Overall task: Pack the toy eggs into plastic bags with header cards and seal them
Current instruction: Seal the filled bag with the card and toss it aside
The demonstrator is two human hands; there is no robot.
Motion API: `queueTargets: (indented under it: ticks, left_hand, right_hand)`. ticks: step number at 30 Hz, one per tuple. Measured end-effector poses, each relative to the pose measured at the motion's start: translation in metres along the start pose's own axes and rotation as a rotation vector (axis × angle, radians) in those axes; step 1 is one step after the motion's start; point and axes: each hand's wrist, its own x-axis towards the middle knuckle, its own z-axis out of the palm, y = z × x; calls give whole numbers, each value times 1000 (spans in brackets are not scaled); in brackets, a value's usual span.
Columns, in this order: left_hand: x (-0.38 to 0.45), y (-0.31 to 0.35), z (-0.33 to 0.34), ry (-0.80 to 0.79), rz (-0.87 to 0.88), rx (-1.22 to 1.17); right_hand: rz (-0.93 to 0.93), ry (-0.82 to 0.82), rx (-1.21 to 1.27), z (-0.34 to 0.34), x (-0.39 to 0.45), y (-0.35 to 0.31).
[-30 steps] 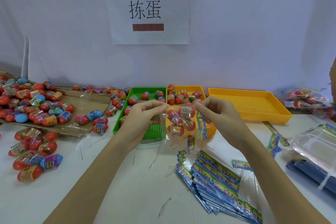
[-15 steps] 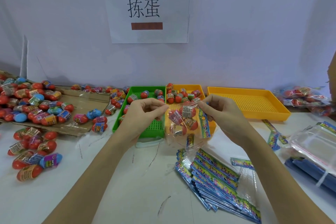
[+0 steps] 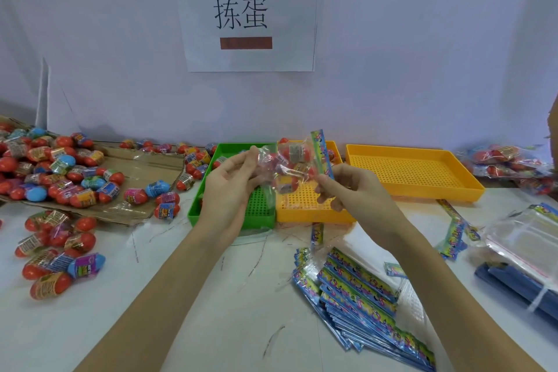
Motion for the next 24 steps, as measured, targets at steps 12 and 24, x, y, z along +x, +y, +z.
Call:
queueTargets:
  ticks: [12, 24]
  left_hand:
    - [-3, -7, 4, -207, -40, 279]
    - [2, -6, -2, -222, 59, 308]
  right_hand:
    - [-71, 58, 147, 1, 0, -3]
    - [-225, 71, -214, -5, 4, 2]
